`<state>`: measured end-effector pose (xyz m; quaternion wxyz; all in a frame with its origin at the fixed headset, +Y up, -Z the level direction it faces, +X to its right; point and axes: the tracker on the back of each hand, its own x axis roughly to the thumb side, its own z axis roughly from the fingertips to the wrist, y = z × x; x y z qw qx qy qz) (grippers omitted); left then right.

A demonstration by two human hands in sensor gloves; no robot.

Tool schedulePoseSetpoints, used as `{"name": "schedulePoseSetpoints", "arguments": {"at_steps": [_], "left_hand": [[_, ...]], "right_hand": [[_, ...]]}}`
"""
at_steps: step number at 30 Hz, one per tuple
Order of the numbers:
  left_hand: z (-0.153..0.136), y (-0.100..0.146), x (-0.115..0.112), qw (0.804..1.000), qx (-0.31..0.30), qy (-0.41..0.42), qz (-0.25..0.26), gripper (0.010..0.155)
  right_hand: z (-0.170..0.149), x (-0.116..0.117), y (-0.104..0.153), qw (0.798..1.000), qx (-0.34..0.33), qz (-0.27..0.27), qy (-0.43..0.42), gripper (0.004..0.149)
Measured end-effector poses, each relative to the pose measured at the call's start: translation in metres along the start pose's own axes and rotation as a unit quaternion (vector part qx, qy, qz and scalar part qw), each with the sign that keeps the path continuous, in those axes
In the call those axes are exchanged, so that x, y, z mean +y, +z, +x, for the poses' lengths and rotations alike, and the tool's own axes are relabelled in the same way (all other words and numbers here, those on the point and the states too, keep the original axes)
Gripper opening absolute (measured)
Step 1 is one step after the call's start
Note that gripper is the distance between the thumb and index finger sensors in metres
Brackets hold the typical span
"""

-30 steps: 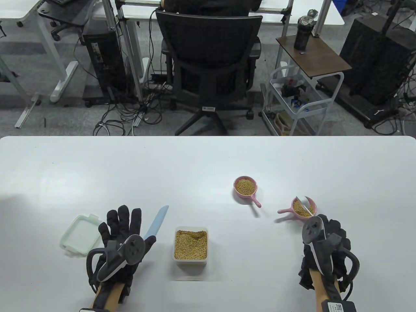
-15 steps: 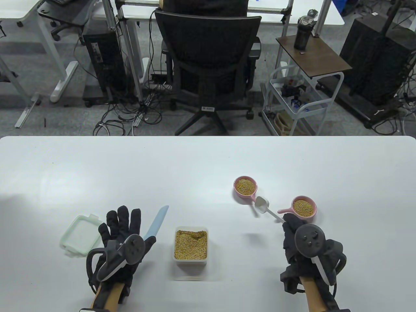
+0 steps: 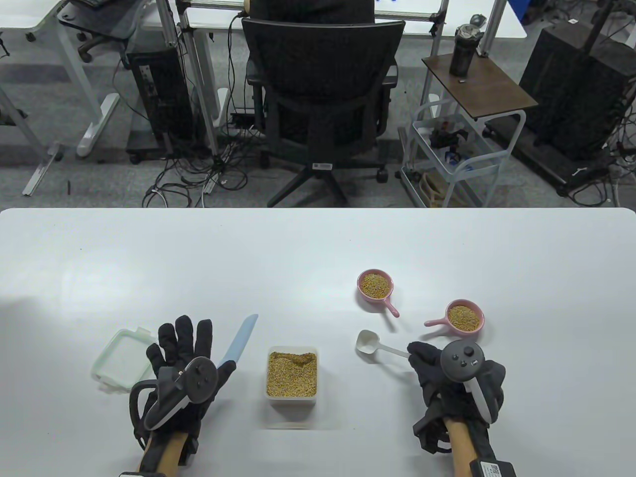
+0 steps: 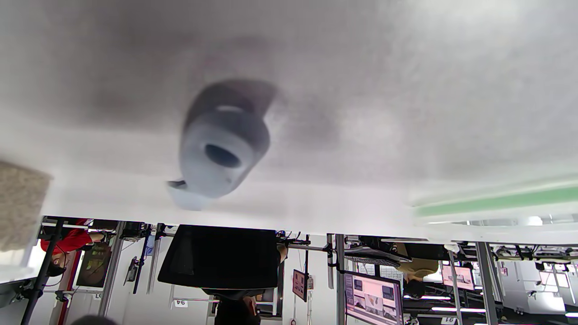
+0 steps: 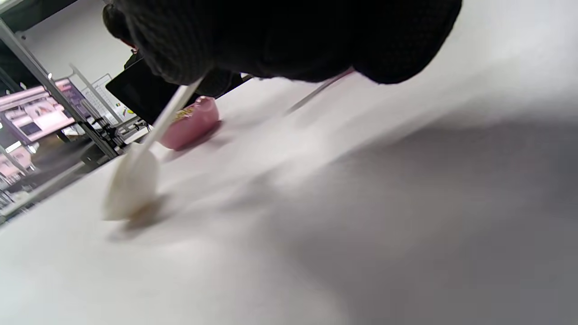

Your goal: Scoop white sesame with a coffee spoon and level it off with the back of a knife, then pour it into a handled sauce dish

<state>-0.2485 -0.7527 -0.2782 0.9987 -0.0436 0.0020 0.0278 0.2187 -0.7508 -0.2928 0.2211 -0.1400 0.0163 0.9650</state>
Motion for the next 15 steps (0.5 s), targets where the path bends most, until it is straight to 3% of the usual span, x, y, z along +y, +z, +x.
{"name": "schedulePoseSetpoints", "arguments": {"at_steps": [4, 9, 15], "left_hand": [[0.000, 0.000, 0.000, 1.000, 0.000, 0.003, -0.003, 0.090], [0.001, 0.000, -0.002, 1.000, -0.003, 0.009, -0.014, 0.090], [0.001, 0.000, -0.002, 1.000, -0.002, 0.010, -0.017, 0.090]], "right_hand": [[0.009, 0.008, 0.006, 0.989, -0.033, -0.047, 0.136, 0.040], [0.028, 0.022, 0.015, 0.952, -0.081, -0.070, 0.288, 0.041], [0.034, 0.032, 0.016, 0.931, -0.086, -0.081, 0.344, 0.039]]}}
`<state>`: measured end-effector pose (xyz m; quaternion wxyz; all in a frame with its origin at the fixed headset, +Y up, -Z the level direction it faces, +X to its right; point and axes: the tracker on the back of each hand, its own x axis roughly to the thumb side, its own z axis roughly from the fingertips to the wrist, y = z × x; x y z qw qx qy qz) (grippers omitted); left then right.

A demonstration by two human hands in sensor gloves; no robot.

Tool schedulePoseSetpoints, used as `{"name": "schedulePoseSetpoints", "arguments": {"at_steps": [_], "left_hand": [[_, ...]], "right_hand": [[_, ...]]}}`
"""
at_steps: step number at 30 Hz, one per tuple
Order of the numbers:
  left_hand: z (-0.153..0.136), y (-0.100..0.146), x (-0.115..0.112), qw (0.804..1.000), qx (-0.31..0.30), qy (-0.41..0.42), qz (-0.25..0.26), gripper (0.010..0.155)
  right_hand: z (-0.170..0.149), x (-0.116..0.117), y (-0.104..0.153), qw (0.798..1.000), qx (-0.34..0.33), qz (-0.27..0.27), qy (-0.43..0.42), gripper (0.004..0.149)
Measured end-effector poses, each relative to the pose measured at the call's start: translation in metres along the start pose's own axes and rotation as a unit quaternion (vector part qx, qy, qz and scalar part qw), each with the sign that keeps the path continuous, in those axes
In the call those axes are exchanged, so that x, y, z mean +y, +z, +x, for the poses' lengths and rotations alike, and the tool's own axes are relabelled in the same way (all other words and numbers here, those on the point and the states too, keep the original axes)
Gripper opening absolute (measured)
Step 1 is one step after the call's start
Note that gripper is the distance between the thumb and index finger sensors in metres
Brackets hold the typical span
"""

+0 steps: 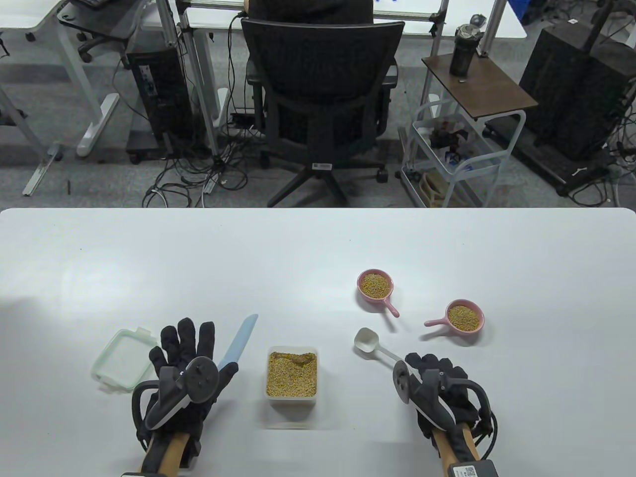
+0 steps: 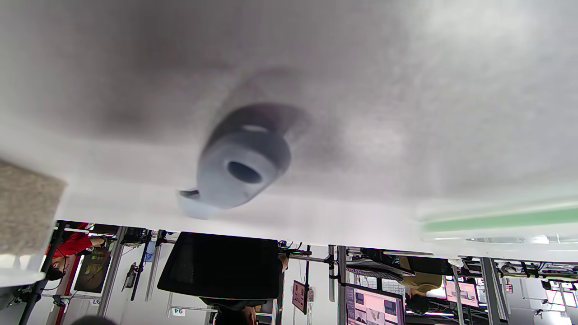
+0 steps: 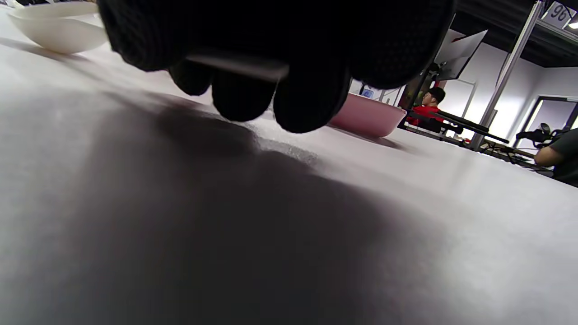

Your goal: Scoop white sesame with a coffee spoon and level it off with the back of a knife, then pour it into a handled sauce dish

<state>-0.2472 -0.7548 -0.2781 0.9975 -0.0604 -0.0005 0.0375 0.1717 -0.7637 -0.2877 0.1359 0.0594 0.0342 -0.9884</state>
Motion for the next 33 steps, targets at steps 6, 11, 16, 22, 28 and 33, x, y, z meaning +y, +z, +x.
{"name": "schedulePoseSetpoints", "arguments": {"at_steps": [6, 11, 16, 22, 28, 33], "left_hand": [[0.000, 0.000, -0.001, 1.000, 0.001, 0.000, -0.007, 0.090], [0.001, 0.000, -0.001, 1.000, 0.000, -0.001, -0.009, 0.090], [0.001, -0.001, -0.001, 1.000, 0.000, -0.001, -0.012, 0.090], [0.001, -0.001, -0.001, 1.000, 0.001, -0.001, -0.011, 0.090], [0.001, -0.001, -0.002, 1.000, 0.001, -0.002, -0.013, 0.090], [0.001, -0.001, -0.002, 1.000, 0.001, 0.000, -0.012, 0.091]], "right_hand": [[0.010, 0.000, 0.002, 0.998, -0.016, -0.004, 0.054, 0.038], [0.017, 0.000, 0.002, 0.996, -0.025, -0.005, 0.084, 0.039], [0.012, -0.001, 0.001, 0.999, -0.015, 0.003, 0.050, 0.038], [0.007, -0.002, -0.003, 1.000, -0.004, 0.006, 0.014, 0.036], [0.007, -0.003, -0.002, 1.000, -0.004, 0.017, 0.010, 0.037], [0.007, -0.002, -0.003, 1.000, -0.003, 0.025, 0.004, 0.038]]}}
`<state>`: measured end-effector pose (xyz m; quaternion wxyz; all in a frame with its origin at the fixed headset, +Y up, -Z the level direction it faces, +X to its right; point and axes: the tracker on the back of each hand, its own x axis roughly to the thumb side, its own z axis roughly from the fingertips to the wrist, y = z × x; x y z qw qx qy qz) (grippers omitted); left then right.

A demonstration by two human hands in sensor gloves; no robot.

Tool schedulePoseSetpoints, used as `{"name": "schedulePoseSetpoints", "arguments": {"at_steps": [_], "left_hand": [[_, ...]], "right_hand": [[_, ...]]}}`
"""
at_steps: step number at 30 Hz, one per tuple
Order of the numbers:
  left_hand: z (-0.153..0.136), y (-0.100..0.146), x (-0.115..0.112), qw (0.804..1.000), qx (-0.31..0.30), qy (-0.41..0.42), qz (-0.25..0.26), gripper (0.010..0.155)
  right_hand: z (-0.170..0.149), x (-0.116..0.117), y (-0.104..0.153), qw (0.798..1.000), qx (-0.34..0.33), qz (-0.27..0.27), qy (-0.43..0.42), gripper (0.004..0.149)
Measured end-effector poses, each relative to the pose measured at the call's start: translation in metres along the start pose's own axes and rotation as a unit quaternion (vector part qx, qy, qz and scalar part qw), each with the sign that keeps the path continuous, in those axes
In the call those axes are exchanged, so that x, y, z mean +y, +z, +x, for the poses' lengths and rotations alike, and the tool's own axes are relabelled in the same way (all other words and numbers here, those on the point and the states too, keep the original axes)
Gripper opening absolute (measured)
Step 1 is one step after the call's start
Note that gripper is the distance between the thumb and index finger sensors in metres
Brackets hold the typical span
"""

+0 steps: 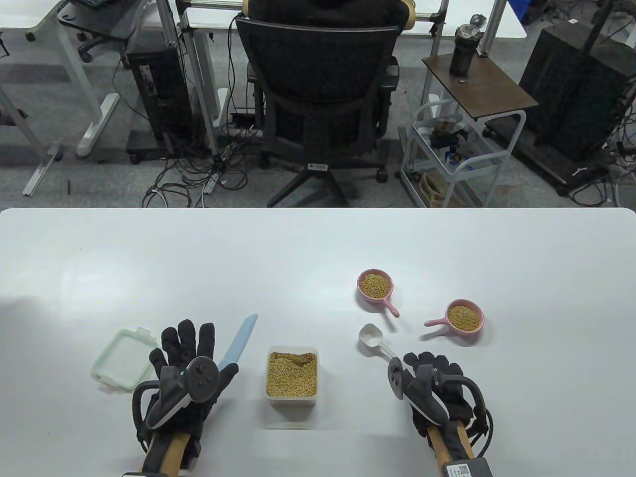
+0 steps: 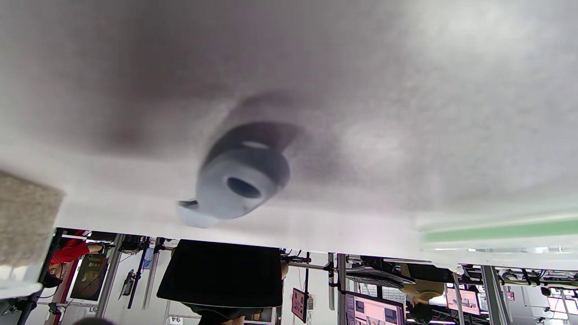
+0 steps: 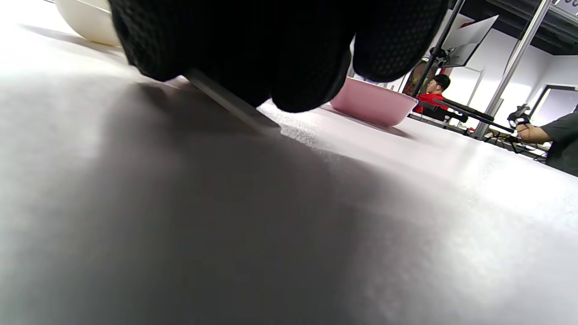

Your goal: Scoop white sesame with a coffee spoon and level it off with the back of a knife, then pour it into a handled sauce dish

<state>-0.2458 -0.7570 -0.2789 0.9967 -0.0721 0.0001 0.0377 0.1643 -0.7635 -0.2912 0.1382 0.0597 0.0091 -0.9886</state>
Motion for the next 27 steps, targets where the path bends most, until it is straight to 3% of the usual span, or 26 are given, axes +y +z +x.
{"name": "schedulePoseSetpoints", "arguments": {"at_steps": [9, 14, 20, 24, 27], "left_hand": [[0.000, 0.000, 0.000, 1.000, 0.000, -0.001, -0.002, 0.091], [0.001, 0.000, 0.000, 1.000, -0.003, -0.006, 0.003, 0.092], [0.003, 0.001, 0.001, 1.000, -0.009, -0.015, 0.010, 0.092], [0.003, 0.001, 0.000, 1.000, -0.010, -0.014, 0.011, 0.092], [0.004, 0.000, -0.001, 1.000, -0.012, -0.016, 0.009, 0.091]], "right_hand": [[0.000, 0.001, 0.000, 1.000, 0.002, 0.006, -0.011, 0.043], [0.000, -0.005, 0.002, 1.000, -0.001, -0.003, -0.011, 0.057], [-0.003, -0.041, 0.007, 0.996, -0.013, -0.047, -0.074, 0.081], [-0.004, -0.071, 0.016, 0.982, -0.018, -0.105, -0.153, 0.082], [-0.005, -0.092, 0.025, 0.961, -0.023, -0.159, -0.225, 0.081]]}}
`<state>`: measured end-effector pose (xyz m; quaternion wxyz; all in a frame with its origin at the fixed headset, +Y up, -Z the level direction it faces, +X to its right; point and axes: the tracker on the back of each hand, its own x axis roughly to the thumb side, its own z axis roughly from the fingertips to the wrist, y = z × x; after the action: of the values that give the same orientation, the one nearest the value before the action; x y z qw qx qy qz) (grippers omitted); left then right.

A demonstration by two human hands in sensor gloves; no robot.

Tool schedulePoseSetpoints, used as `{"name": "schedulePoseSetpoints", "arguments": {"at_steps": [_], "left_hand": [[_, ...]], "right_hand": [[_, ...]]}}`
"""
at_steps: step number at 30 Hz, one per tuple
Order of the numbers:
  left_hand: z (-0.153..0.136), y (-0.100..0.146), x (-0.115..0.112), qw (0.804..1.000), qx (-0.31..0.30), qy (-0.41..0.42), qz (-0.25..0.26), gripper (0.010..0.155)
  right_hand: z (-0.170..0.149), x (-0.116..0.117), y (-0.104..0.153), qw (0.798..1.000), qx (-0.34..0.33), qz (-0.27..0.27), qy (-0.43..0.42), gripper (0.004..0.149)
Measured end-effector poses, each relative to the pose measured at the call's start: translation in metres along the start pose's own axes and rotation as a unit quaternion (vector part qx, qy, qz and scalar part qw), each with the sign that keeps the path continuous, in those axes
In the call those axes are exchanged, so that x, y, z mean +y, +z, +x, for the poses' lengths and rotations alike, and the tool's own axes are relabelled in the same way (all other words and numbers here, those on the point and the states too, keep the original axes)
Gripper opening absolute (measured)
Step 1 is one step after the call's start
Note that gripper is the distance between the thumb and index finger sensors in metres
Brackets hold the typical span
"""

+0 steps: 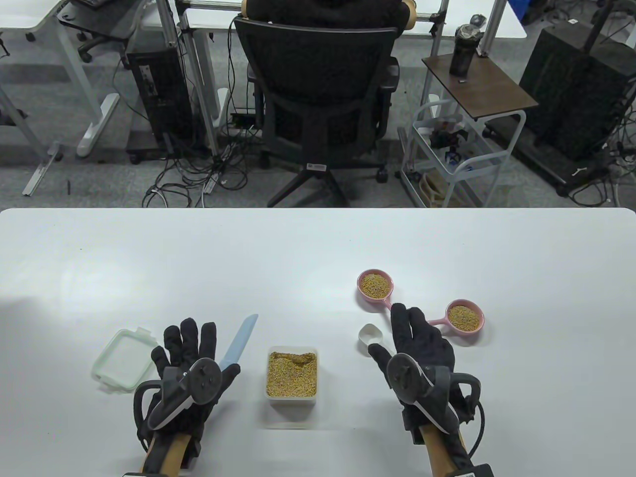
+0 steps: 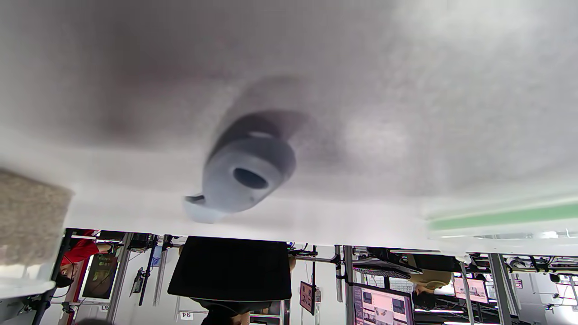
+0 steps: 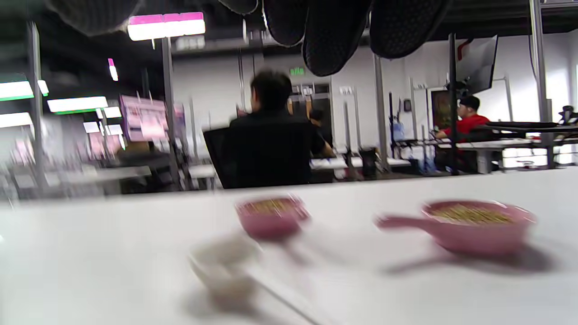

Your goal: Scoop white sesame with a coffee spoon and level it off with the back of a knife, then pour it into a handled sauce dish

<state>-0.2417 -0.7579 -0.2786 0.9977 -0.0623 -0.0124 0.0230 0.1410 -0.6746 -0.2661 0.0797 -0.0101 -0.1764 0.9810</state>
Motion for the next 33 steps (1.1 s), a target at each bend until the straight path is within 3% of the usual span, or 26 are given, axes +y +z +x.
{"name": "schedulePoseSetpoints", "arguments": {"at_steps": [4, 7, 9, 11, 16, 26, 33], "left_hand": [[0.001, 0.000, -0.001, 1.000, -0.002, -0.005, 0.005, 0.091], [0.001, 0.000, -0.001, 1.000, -0.001, -0.010, 0.009, 0.091], [0.001, 0.000, -0.001, 1.000, 0.002, -0.012, 0.011, 0.091], [0.000, -0.001, -0.003, 1.000, 0.011, -0.014, 0.014, 0.091], [0.001, -0.001, -0.005, 1.000, 0.018, -0.014, 0.004, 0.091], [0.005, -0.003, 0.010, 0.999, 0.036, -0.005, 0.027, 0.092], [-0.042, -0.019, 0.043, 0.996, 0.087, -0.012, 0.021, 0.093]], "right_hand": [[0.009, -0.007, 0.002, 0.997, -0.013, -0.051, -0.063, 0.078], [0.009, 0.008, 0.003, 0.995, -0.003, -0.072, -0.064, 0.075], [0.006, 0.026, 0.004, 0.998, 0.015, -0.053, -0.038, 0.074], [0.000, 0.037, 0.002, 1.000, 0.029, 0.011, -0.004, 0.074], [-0.016, 0.057, 0.002, 0.996, 0.067, 0.051, -0.001, 0.075], [-0.012, 0.056, 0.002, 0.998, 0.052, 0.040, 0.009, 0.075], [-0.017, 0.061, 0.002, 0.996, 0.057, 0.067, -0.001, 0.075]]}}
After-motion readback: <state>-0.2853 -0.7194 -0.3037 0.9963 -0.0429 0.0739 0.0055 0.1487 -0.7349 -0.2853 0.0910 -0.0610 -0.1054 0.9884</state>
